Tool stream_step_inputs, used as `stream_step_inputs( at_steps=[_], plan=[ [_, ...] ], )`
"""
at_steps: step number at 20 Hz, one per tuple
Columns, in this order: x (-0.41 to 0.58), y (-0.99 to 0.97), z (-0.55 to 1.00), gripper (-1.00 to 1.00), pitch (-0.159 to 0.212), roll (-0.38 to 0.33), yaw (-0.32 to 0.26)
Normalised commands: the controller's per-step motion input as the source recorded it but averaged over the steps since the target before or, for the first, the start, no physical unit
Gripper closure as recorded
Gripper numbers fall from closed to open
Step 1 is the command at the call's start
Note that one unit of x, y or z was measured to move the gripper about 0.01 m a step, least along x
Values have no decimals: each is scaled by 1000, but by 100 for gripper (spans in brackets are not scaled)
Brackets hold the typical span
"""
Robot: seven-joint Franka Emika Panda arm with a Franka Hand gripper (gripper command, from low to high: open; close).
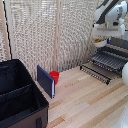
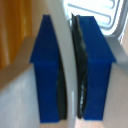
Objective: Gently stretch your hand towards the oven tray's handle, obtaining a firm grip, and draw it cautiously out of the oven. Transition your grip to the hot dog bowl, gingerly seizing the edge, and elevate it from the surface. Hover the bowl over the tray, delicately lower it, and temper your grip, establishing the bowl's equilibrium.
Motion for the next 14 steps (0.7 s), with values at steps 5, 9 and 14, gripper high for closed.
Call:
stream_step_inputs(
  at_steps=[5, 9, 14],
  plan=[
    [-131, -325, -327, 100, 65, -37, -142],
    [-149, -319, -222, 100, 72, -25, -117],
    [-79, -103, -9, 100, 135, -14, -64]
  ],
)
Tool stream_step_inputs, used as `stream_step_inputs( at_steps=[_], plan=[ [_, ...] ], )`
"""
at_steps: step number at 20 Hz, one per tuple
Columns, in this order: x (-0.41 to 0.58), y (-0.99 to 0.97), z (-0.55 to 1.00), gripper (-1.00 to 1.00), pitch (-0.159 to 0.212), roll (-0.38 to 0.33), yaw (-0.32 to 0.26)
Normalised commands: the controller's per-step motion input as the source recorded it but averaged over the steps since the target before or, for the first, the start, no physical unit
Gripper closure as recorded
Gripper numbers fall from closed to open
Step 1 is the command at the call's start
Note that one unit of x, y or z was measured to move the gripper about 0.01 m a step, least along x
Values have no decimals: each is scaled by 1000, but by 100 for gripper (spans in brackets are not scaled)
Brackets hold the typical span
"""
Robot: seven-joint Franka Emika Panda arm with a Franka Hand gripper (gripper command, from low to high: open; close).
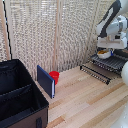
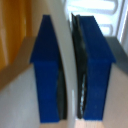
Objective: Gently stretch your hand towards the oven tray's handle, obtaining a firm grip, and draw it cautiously out of the oven. Transition your grip to the hot dog bowl, gingerly seizing the edge, and elevate it from the surface. Hover the bowl over the tray, delicately lower it, and temper your grip, establishing the bowl's equilibrium.
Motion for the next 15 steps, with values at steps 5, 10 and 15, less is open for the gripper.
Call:
stream_step_inputs(
  at_steps=[5, 10, 15],
  plan=[
    [-7, 0, 161, -100, 56, 0, -65],
    [23, 10, 350, -100, 9, 3, -55],
    [135, 0, 427, -100, 0, 15, -83]
  ],
)
